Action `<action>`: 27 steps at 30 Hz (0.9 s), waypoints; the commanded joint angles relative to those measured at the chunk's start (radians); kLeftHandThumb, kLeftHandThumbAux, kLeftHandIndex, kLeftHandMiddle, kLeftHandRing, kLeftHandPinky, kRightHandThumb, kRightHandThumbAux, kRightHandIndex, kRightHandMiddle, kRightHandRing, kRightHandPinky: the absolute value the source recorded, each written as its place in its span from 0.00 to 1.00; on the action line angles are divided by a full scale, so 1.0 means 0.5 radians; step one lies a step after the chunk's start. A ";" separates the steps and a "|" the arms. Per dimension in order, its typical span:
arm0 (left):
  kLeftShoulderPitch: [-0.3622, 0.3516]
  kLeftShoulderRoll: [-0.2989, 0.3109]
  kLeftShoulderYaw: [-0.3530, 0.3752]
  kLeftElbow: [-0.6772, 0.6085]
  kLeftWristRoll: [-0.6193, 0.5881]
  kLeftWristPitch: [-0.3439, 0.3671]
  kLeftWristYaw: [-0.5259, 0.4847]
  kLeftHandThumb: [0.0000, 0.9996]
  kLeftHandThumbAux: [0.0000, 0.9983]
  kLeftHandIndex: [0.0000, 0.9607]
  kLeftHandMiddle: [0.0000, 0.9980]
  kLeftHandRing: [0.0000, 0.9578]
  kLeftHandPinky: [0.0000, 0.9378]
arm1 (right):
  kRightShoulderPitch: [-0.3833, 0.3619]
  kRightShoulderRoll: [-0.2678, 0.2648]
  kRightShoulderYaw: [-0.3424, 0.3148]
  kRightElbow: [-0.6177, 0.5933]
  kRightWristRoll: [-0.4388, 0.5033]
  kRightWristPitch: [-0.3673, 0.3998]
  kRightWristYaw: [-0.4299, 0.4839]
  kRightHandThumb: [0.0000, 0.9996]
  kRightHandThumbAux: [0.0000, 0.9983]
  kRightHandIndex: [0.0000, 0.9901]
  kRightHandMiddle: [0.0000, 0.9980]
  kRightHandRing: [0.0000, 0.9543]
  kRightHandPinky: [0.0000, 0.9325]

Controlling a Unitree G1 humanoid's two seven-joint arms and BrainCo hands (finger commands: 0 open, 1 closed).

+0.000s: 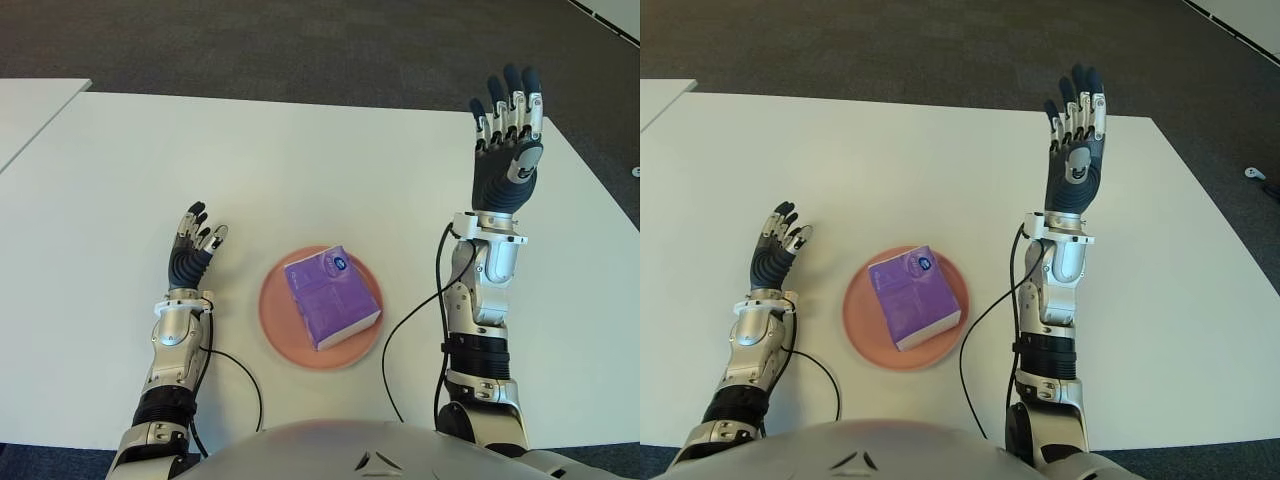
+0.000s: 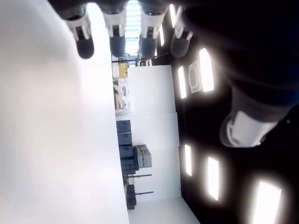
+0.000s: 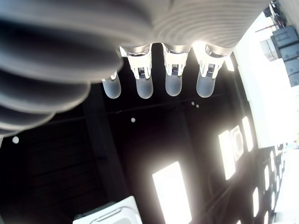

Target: Put the tissue paper into the plate.

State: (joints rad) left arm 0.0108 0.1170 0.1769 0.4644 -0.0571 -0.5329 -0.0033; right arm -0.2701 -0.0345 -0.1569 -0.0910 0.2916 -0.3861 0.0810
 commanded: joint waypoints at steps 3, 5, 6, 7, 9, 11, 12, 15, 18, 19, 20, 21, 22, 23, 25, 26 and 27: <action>0.022 -0.012 -0.018 0.024 0.019 0.061 0.001 0.00 0.57 0.00 0.00 0.00 0.00 | -0.001 0.011 -0.007 0.026 0.000 0.022 0.004 0.00 0.39 0.00 0.00 0.00 0.00; 0.020 -0.012 -0.019 0.023 0.028 0.062 0.009 0.00 0.57 0.00 0.00 0.00 0.00 | -0.003 0.010 -0.009 0.028 0.001 0.023 0.005 0.00 0.39 0.00 0.00 0.00 0.00; 0.018 -0.010 -0.021 0.023 0.036 0.061 0.015 0.00 0.57 0.00 0.00 0.00 0.00 | -0.003 0.009 -0.009 0.028 0.001 0.023 0.005 0.00 0.39 0.00 0.00 0.00 0.00; 0.018 -0.011 -0.022 0.022 0.042 0.060 0.019 0.00 0.57 0.00 0.00 0.00 0.00 | -0.003 0.008 -0.010 0.029 0.003 0.023 0.006 0.00 0.39 0.00 0.00 0.00 0.00; 0.016 -0.013 -0.022 0.021 0.049 0.059 0.022 0.00 0.57 0.00 0.00 0.00 0.00 | -0.004 0.006 -0.013 0.031 0.005 0.023 0.009 0.00 0.39 0.00 0.00 0.00 0.00; 0.015 -0.015 -0.021 0.018 0.050 0.062 0.020 0.00 0.57 0.00 0.00 0.00 0.00 | -0.006 0.005 -0.015 0.032 0.007 0.023 0.010 0.00 0.39 0.00 0.00 0.00 0.00; 0.014 -0.016 -0.020 0.015 0.049 0.064 0.019 0.00 0.57 0.00 0.00 0.00 0.00 | -0.007 0.005 -0.016 0.033 0.007 0.024 0.010 0.00 0.39 0.00 0.00 0.00 0.00; 0.010 -0.019 -0.019 0.009 0.049 0.073 0.017 0.00 0.57 0.00 0.00 0.00 0.00 | -0.010 0.003 -0.019 0.037 0.009 0.024 0.013 0.00 0.39 0.00 0.00 0.00 0.00; 0.005 -0.020 -0.019 0.007 0.050 0.077 0.016 0.00 0.56 0.00 0.00 0.00 0.00 | -0.013 0.003 -0.023 0.043 0.010 0.023 0.017 0.00 0.39 0.00 0.00 0.00 0.00; 0.003 -0.020 -0.019 0.007 0.052 0.077 0.017 0.00 0.56 0.00 0.00 0.00 0.00 | -0.013 0.003 -0.025 0.044 0.012 0.023 0.019 0.00 0.39 0.00 0.00 0.00 0.00; 0.003 -0.021 -0.020 0.007 0.053 0.077 0.017 0.00 0.56 0.00 0.00 0.00 0.00 | -0.013 0.002 -0.026 0.045 0.013 0.023 0.020 0.00 0.39 0.00 0.00 0.00 0.00; 0.001 -0.020 -0.020 0.007 0.053 0.076 0.017 0.00 0.56 0.00 0.00 0.00 0.00 | -0.014 0.002 -0.027 0.046 0.013 0.022 0.021 0.00 0.39 0.00 0.00 0.00 0.00; -0.001 -0.020 -0.020 0.006 0.054 0.075 0.016 0.00 0.56 0.00 0.00 0.00 0.00 | -0.014 0.003 -0.028 0.046 0.013 0.022 0.022 0.00 0.39 0.00 0.00 0.00 0.00; -0.002 -0.019 -0.020 0.005 0.053 0.074 0.015 0.00 0.56 0.00 0.00 0.00 0.00 | -0.014 0.003 -0.029 0.046 0.013 0.022 0.023 0.00 0.39 0.00 0.00 0.00 0.00; -0.004 -0.019 -0.020 0.004 0.052 0.074 0.013 0.00 0.56 0.00 0.00 0.00 0.00 | -0.015 0.004 -0.030 0.047 0.012 0.022 0.024 0.00 0.39 0.00 0.00 0.00 0.00; -0.005 -0.020 -0.020 0.001 0.050 0.073 0.011 0.00 0.56 0.00 0.00 0.00 0.00 | 0.037 -0.027 0.000 0.745 -0.196 -0.013 -0.156 0.00 0.39 0.00 0.00 0.00 0.00; -0.005 -0.020 -0.020 -0.002 0.048 0.072 0.009 0.00 0.57 0.00 0.00 0.00 0.00 | 0.076 -0.050 0.022 1.271 -0.353 -0.040 -0.291 0.02 0.46 0.00 0.00 0.00 0.00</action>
State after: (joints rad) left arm 0.0063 0.1141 0.1747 0.4569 -0.0385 -0.5163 -0.0032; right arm -0.2794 -0.0365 -0.1686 -0.0463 0.2793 -0.3969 0.0808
